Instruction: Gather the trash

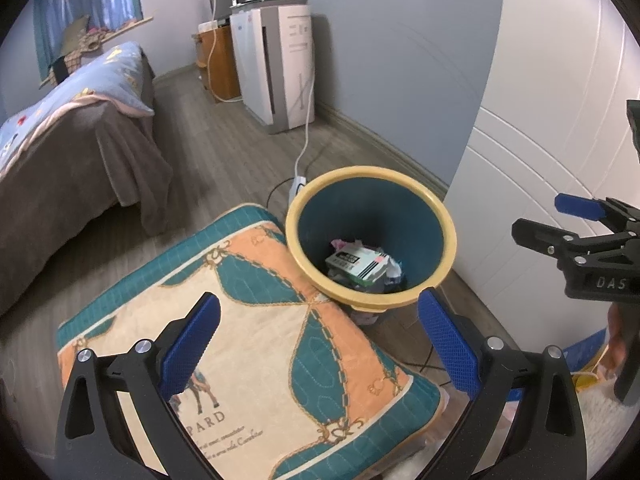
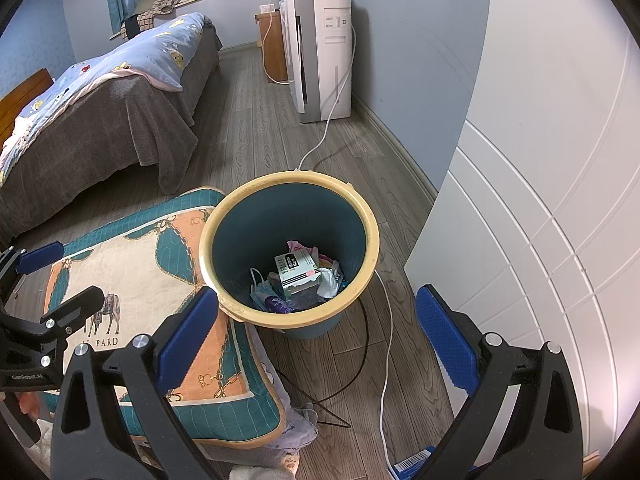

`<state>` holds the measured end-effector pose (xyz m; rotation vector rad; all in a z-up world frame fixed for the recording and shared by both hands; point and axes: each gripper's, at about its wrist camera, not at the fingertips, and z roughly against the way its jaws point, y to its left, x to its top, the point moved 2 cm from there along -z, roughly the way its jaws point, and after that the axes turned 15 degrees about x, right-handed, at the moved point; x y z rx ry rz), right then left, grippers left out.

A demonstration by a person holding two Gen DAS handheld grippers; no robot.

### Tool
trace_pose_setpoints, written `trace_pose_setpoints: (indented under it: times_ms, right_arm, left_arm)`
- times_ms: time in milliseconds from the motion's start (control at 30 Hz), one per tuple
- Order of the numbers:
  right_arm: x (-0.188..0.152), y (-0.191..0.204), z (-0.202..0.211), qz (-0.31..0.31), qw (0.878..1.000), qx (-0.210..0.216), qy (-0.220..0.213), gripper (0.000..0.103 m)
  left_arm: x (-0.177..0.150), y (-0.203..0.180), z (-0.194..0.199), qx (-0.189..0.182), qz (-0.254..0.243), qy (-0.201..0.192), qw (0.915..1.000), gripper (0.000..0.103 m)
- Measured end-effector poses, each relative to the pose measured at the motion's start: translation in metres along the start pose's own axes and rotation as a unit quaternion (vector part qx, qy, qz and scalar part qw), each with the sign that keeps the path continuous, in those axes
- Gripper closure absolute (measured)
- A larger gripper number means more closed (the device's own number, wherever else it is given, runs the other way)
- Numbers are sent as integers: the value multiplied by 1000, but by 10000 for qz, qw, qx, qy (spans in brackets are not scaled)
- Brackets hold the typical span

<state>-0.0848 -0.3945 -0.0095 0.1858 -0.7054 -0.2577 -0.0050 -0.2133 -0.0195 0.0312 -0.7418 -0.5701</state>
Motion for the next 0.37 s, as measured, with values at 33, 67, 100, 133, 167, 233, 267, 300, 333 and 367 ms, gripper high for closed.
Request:
trace_pose_setpoints:
  times_ms: [33,67,100,133,167,233,267,300,333,367]
  right_arm:
    - [0,0,0,-1,10000,-1,1,6]
    - [0,0,0,-4,10000,-3,2,6]
    - [0,0,0,-4,10000,0,3,6]
    - [0,0,0,-1,10000,3,2,6]
    - [0,0,0,0,10000,1,3,6]
    - [-1,-1,0,-1,10000,-6,7,6]
    - [-1,-1,-1,-3,10000,-9,13,6]
    - [-4,-2,-1,-13,10000,-17,17,6]
    - [-5,-3,-1,-23,10000,-29,26,6]
    - [-6,-4,-2,-38,10000,-49,44,6]
  left_arm:
    - [-1,0,0,30,-47,-23,10000,5]
    - [0,-1,0,47,-72,-36,10000,5]
    - [-1,-2,0,45,-97,-18,9999,5]
    - [0,-3,-1,19,-117,42,9999,5]
    - [1,-4,-2,-3,-127,88,9999,5]
    - [1,-3,-4,20,-119,138,9998,5]
    - [1,-3,-4,46,-127,141,9998,5]
    - [1,-2,-4,83,-134,139,9998,5]
    - [2,-1,-3,94,-135,135,9998,5]
    - [1,-1,-3,87,-127,139,9998,5]
